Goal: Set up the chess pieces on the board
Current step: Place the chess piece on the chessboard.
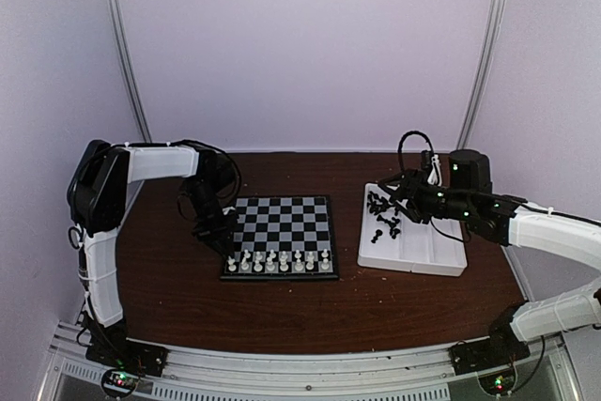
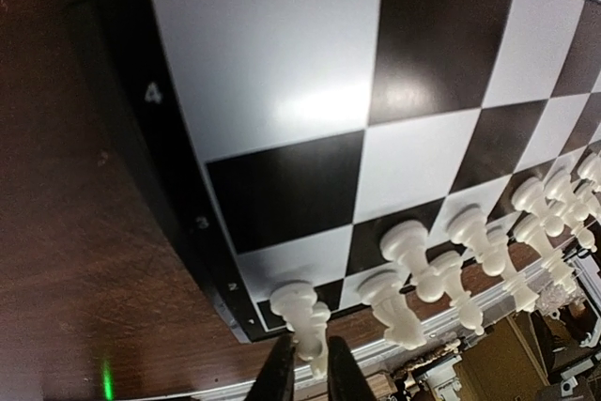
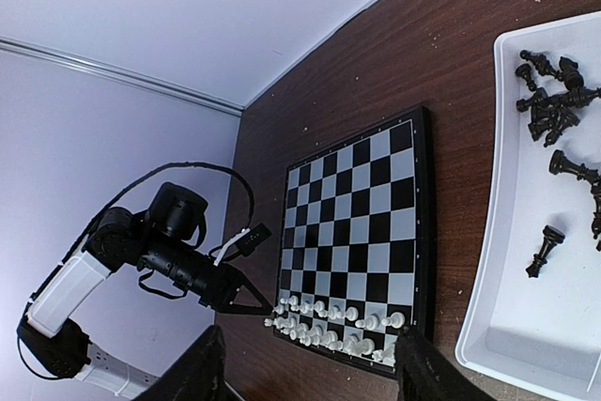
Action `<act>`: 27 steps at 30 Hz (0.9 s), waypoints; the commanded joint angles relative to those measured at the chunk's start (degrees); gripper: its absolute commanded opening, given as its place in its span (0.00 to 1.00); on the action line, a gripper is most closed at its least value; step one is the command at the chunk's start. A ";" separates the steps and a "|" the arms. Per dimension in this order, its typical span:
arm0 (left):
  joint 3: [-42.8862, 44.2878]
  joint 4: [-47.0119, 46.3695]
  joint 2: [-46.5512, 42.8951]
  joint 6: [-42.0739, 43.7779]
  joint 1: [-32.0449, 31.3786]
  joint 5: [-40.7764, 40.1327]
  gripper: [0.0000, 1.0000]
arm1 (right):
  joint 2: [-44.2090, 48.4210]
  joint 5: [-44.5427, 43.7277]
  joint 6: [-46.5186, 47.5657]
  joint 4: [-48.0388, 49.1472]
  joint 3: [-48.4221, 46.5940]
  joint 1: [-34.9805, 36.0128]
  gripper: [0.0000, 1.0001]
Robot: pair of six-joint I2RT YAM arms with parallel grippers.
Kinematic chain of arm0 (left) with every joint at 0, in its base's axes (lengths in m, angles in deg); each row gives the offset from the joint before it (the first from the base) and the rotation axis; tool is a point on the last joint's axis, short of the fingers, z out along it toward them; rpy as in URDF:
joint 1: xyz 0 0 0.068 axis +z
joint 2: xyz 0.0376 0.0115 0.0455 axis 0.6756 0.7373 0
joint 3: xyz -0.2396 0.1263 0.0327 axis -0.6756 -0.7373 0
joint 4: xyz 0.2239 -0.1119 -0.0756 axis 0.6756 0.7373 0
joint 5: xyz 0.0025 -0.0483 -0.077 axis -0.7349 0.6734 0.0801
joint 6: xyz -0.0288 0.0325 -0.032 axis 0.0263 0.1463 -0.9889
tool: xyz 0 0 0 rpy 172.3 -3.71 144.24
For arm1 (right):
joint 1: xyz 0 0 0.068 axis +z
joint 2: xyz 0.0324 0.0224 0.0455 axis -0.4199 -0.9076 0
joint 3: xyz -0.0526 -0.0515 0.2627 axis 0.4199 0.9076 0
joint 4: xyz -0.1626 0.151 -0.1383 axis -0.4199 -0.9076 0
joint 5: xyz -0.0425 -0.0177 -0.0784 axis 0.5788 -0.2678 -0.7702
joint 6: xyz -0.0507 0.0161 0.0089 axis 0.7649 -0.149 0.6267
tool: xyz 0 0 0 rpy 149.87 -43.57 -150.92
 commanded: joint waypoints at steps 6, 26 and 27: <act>0.52 -0.06 1.49 0.56 0.42 0.74 0.08 | 0.39 0.43 0.54 0.32 -0.12 -0.47 0.61; 3.22 -0.27 1.67 -0.56 0.42 -2.87 0.03 | 0.80 0.44 0.54 -0.27 0.12 -0.86 0.61; 3.42 -0.28 1.74 -0.49 0.42 -2.79 0.03 | 0.84 0.50 0.54 -0.36 0.14 -0.82 0.61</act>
